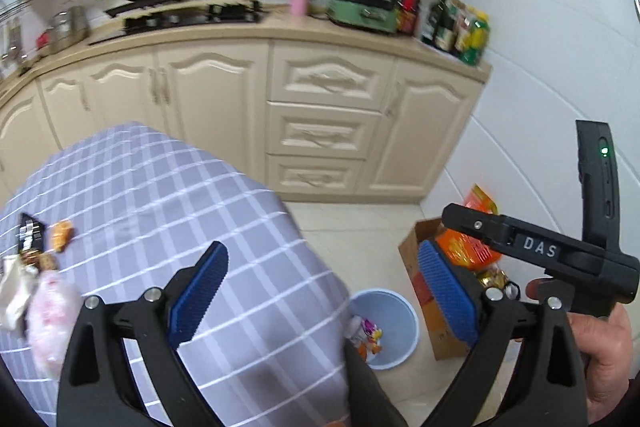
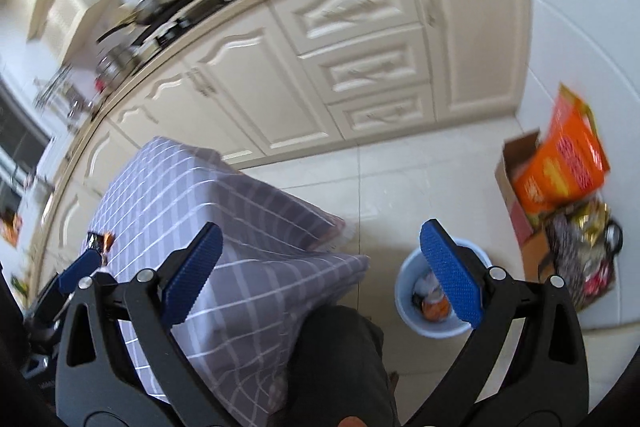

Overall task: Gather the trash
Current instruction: 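Bring both open tools back over the table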

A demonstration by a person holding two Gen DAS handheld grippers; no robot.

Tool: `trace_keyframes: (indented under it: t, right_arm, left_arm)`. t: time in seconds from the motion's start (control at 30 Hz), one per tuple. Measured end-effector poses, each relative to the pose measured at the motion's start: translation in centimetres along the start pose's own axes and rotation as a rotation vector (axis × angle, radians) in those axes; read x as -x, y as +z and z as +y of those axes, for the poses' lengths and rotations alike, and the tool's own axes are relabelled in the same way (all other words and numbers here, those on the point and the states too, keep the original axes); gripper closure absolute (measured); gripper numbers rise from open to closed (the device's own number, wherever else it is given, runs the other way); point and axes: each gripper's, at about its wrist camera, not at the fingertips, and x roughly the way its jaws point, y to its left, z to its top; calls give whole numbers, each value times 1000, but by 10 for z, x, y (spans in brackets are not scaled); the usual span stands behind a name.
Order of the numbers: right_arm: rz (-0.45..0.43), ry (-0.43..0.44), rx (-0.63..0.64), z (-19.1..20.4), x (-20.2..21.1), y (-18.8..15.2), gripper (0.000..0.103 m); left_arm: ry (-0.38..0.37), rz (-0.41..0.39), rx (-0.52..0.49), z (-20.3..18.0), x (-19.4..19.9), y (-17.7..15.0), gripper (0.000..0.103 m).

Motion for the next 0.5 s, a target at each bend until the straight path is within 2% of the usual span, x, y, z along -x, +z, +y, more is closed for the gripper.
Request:
trace_keyframes:
  t: [0.5]
  right_arm:
    - [-53, 100, 247, 128, 12, -10, 6]
  left_arm:
    - [170, -147, 151, 107, 96, -17, 9]
